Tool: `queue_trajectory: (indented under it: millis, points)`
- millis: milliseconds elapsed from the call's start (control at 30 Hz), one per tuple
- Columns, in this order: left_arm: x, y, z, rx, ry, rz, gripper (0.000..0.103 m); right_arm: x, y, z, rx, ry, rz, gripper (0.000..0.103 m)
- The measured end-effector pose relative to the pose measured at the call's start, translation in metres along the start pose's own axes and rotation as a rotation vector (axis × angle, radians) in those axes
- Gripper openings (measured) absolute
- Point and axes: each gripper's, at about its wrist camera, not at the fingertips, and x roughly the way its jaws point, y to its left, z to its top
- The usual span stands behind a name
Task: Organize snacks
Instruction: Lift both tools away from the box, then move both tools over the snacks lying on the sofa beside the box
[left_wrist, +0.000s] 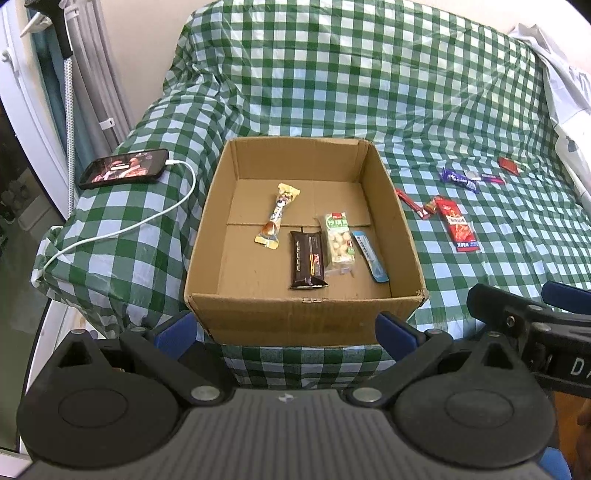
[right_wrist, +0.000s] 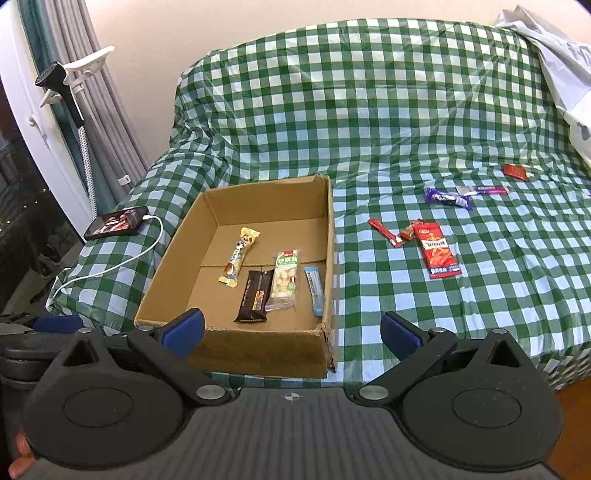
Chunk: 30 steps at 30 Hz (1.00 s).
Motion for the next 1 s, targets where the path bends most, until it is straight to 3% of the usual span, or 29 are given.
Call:
queue_trajectory:
  millis: [1000]
  points:
    - [0.054,-0.020,0.012,0.025,0.152,0.021,0.103,0.052,-0.028,-0.001,0.092,0.145,-0.012,0.102]
